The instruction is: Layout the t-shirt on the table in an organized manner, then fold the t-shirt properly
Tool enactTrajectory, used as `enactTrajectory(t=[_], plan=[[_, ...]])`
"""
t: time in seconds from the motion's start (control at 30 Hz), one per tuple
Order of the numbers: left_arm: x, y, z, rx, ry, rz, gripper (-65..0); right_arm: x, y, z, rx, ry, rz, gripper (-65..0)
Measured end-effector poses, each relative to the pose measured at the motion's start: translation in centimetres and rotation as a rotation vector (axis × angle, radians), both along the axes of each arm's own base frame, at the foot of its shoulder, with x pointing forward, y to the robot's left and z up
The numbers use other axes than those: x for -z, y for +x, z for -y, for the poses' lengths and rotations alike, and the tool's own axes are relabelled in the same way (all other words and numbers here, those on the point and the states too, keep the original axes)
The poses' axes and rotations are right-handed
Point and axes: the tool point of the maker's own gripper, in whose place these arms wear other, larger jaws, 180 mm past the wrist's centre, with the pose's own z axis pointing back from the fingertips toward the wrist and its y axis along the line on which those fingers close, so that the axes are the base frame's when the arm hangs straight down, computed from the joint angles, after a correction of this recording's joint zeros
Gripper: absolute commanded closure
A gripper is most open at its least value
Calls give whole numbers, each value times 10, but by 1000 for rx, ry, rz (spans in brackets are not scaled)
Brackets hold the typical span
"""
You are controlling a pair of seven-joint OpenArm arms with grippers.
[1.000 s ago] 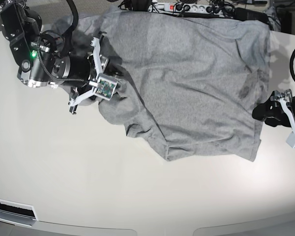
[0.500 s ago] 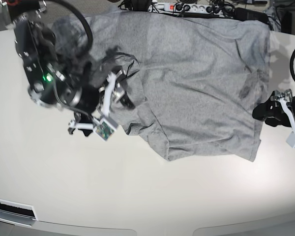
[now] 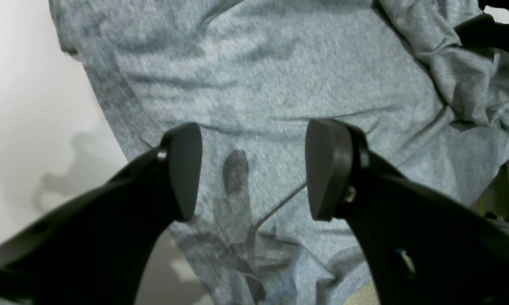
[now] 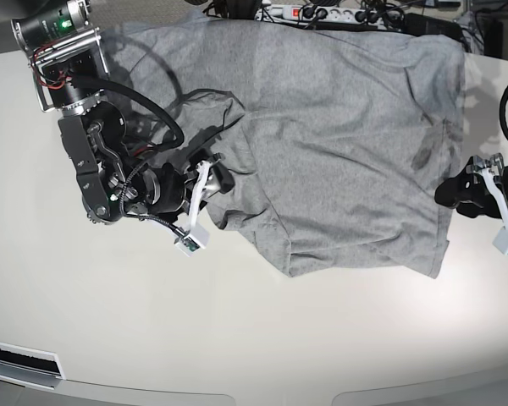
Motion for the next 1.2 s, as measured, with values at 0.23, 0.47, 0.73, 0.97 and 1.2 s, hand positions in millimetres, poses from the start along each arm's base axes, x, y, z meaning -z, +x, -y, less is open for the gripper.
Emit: enactTrajectory(t=[0.23,0.47,0.73,0.97,1.2], plan=[[0,0,0,0,0,0,-390,-44,20,-10,-80,-9,131,0],[0,0,0,0,0,1,-390,-110,26,-25,-171,-28,320,0],[0,0,0,0,-1,1,-390,-100,6,-27,-225,-38,299,0],[0,1,0,-1,-2,4,-390,-103,10,-27,-207,-33,304,-70],[-1,1,0,-1,-2,4,-390,-105,7,-31,-247,-20,327,0]])
